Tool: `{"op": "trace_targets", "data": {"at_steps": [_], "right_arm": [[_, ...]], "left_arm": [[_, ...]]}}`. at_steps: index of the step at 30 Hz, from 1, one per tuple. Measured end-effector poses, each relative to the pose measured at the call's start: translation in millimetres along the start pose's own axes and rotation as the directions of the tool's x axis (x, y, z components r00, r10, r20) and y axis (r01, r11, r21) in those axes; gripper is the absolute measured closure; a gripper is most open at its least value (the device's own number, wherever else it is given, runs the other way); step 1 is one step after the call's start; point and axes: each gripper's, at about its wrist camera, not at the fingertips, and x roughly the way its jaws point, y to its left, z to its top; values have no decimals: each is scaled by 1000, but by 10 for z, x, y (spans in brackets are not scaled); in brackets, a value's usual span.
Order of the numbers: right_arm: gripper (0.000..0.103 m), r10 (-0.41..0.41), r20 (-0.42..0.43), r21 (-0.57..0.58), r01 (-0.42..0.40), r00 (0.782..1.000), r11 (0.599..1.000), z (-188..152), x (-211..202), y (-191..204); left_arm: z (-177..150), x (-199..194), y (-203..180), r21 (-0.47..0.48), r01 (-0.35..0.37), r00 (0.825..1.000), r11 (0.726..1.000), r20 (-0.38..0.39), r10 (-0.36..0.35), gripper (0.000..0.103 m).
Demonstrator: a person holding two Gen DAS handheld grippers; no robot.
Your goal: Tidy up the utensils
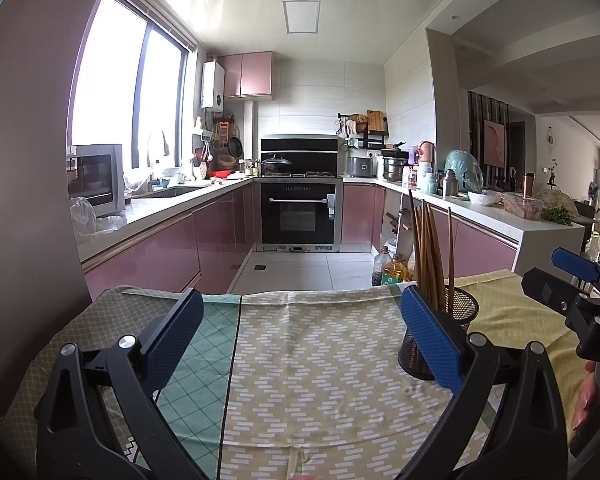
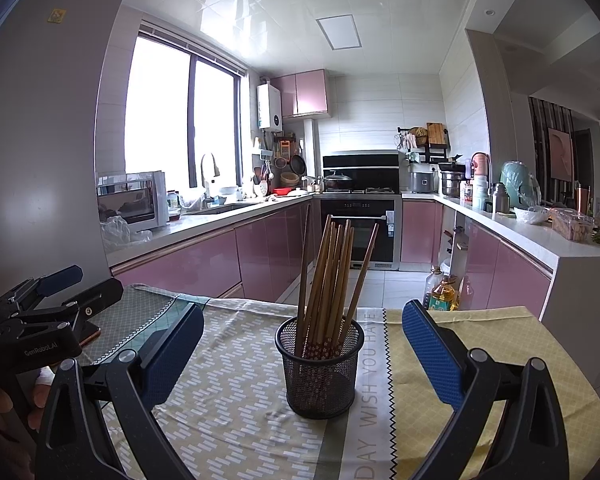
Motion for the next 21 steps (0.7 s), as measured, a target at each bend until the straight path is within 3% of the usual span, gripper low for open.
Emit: {"op": "trace_targets", "data": {"at_steps": [21], "right_arm": [[7, -5, 4, 0, 5, 1000, 1000, 11, 8, 7]], "left_arm": [[7, 5, 3, 0, 0, 1000, 1000, -2, 0, 6]]}}
